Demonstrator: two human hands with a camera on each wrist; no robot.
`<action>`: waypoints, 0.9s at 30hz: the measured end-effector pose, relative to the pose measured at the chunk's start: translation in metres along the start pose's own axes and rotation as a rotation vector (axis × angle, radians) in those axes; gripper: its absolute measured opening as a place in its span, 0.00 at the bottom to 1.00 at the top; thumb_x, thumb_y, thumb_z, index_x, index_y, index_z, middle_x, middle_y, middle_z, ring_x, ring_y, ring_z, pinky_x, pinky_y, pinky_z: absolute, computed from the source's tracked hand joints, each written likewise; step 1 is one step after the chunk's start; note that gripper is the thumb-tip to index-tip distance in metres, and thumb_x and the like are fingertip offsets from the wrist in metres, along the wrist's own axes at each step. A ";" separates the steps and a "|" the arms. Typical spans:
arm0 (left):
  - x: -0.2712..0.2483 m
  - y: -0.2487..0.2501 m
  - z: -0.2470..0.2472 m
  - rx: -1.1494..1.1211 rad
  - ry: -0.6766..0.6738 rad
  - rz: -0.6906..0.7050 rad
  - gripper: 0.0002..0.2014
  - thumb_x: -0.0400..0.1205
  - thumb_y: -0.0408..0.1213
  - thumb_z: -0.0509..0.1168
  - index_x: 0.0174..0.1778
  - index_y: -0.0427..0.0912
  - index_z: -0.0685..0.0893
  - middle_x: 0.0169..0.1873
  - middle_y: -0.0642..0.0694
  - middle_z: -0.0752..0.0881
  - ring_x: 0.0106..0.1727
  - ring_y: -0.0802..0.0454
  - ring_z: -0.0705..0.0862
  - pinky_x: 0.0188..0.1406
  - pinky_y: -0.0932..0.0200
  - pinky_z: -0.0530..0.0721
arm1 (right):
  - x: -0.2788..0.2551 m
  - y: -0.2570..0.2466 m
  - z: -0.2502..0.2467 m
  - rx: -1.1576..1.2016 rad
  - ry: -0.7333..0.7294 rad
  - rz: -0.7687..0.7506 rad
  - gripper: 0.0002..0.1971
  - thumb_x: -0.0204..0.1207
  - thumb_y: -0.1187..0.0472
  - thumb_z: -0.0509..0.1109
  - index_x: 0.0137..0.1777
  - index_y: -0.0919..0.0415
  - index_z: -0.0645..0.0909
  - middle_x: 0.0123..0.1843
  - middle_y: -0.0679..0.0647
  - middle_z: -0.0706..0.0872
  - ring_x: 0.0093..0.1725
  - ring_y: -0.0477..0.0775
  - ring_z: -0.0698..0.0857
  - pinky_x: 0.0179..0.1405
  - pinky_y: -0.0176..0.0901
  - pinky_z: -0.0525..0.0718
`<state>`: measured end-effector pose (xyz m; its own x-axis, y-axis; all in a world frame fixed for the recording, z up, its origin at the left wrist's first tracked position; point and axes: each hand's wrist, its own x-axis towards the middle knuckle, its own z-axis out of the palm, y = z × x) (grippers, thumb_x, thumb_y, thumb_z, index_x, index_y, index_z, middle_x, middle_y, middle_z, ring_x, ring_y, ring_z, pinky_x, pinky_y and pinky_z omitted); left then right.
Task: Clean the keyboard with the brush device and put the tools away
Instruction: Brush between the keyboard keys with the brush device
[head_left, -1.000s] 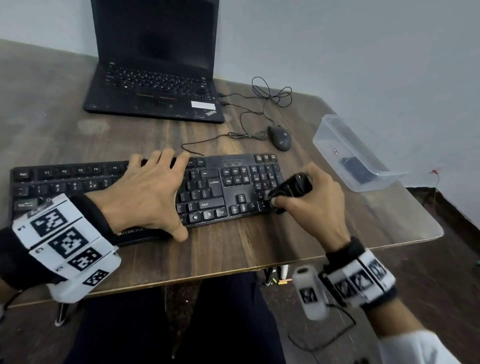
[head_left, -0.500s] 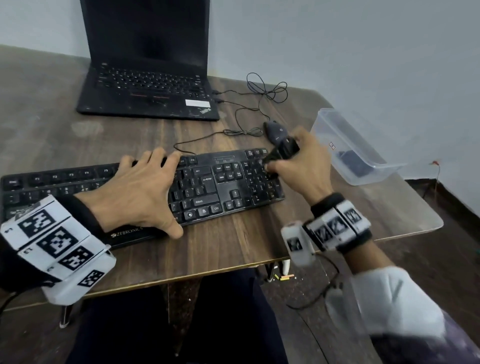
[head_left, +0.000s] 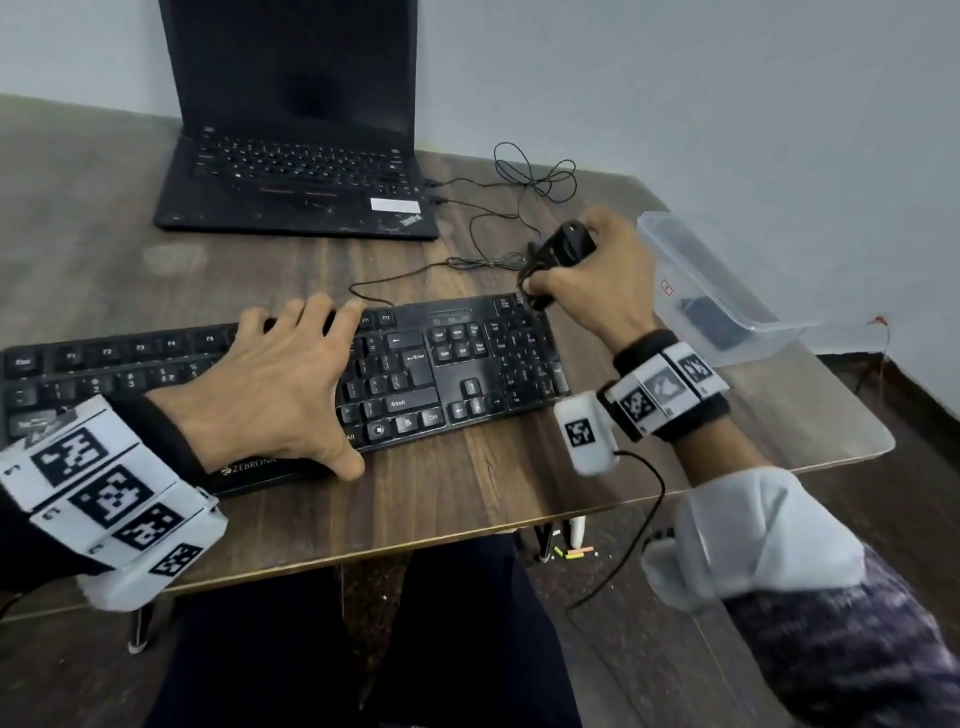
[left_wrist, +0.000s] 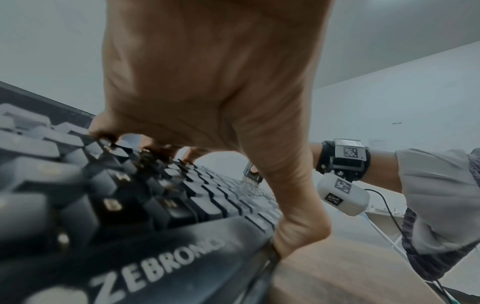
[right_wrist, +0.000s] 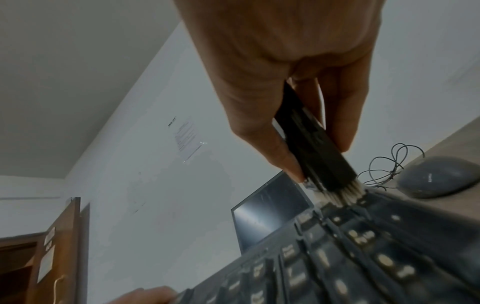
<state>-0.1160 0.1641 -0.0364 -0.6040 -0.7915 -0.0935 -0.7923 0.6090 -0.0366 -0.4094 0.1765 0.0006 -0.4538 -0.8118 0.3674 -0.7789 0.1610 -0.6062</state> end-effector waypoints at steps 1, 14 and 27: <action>0.001 0.000 0.000 -0.007 -0.009 -0.006 0.79 0.43 0.76 0.71 0.86 0.44 0.43 0.66 0.50 0.64 0.69 0.49 0.68 0.72 0.47 0.68 | 0.005 -0.002 0.003 -0.003 0.003 -0.007 0.23 0.59 0.55 0.89 0.46 0.50 0.78 0.39 0.40 0.83 0.39 0.41 0.83 0.36 0.36 0.80; 0.011 -0.006 -0.002 -0.057 -0.076 0.033 0.78 0.40 0.76 0.66 0.87 0.46 0.46 0.64 0.51 0.66 0.66 0.50 0.69 0.70 0.46 0.71 | -0.100 0.044 -0.027 -0.074 0.057 0.112 0.22 0.58 0.54 0.90 0.39 0.53 0.78 0.30 0.41 0.83 0.31 0.36 0.81 0.30 0.34 0.70; 0.008 -0.006 -0.004 -0.058 -0.073 0.031 0.72 0.48 0.72 0.78 0.84 0.44 0.53 0.62 0.50 0.67 0.63 0.49 0.70 0.68 0.43 0.72 | -0.139 -0.034 0.022 0.064 -0.076 -0.032 0.21 0.61 0.55 0.88 0.43 0.52 0.77 0.32 0.40 0.85 0.34 0.37 0.83 0.37 0.35 0.79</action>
<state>-0.1166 0.1539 -0.0333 -0.6220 -0.7652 -0.1658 -0.7783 0.6274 0.0245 -0.3107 0.2717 -0.0455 -0.3931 -0.8567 0.3340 -0.7622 0.1004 -0.6395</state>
